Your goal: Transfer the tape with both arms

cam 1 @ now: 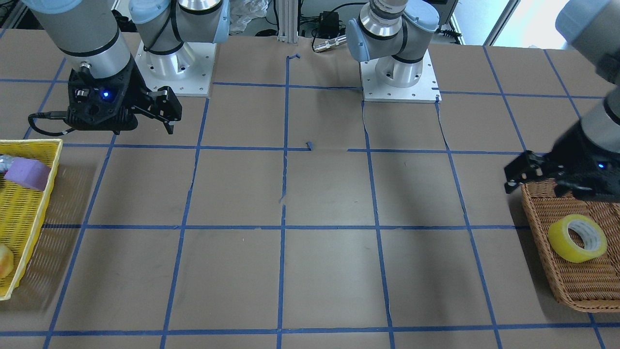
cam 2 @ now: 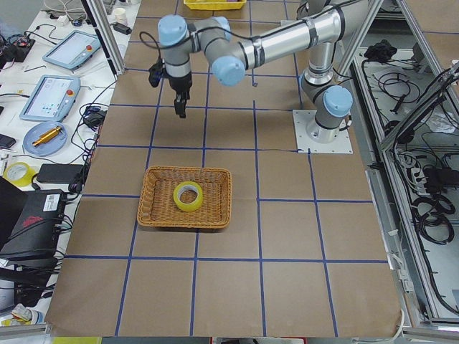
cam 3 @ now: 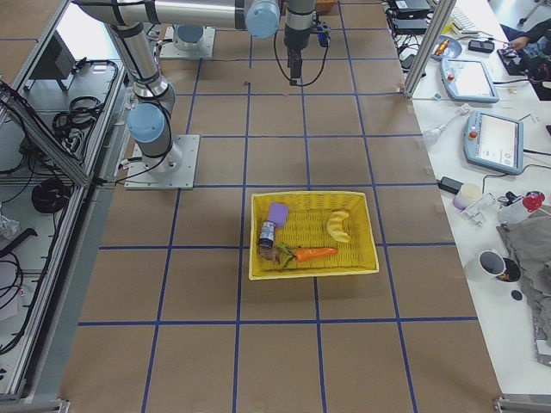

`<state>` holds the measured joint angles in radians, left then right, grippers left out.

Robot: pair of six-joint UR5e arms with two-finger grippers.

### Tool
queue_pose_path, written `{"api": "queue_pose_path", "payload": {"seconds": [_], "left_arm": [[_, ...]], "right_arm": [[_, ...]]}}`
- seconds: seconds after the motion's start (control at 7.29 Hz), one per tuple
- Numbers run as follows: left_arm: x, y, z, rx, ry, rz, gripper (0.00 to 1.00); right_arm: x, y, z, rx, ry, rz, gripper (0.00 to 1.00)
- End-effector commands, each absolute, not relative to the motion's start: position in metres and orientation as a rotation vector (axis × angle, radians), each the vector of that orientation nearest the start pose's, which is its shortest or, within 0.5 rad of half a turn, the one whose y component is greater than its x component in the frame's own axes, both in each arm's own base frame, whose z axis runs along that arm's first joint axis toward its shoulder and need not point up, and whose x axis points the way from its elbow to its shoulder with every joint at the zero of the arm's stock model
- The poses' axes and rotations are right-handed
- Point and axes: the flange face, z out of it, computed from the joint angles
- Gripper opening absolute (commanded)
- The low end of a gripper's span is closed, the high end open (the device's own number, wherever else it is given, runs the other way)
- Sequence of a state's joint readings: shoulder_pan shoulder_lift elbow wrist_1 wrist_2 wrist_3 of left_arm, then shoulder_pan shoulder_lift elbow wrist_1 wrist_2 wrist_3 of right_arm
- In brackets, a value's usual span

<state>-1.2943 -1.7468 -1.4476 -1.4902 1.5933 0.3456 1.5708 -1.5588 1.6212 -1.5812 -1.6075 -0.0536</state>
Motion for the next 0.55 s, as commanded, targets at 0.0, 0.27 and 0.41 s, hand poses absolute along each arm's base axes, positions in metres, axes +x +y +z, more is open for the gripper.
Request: {"api": "queue_pose_path", "payload": {"seconds": [0.0,0.27,0.41], "left_arm": [[-0.085,-0.535,0.514,0.02,3.139,-0.12,1.0],[-0.139,-0.519,0.518,-0.151,3.143,-0.13,1.0],[-0.146,-0.509,0.525,-0.154,3.147,-0.12,1.0]], "right_arm": [[0.13,-0.491,0.458,-0.082,3.175,0.087,1.0],[0.129,-0.491,0.457,-0.08,3.176,0.089,1.0],[0.129,-0.492,0.457,-0.072,3.177,0.092,1.0]]}}
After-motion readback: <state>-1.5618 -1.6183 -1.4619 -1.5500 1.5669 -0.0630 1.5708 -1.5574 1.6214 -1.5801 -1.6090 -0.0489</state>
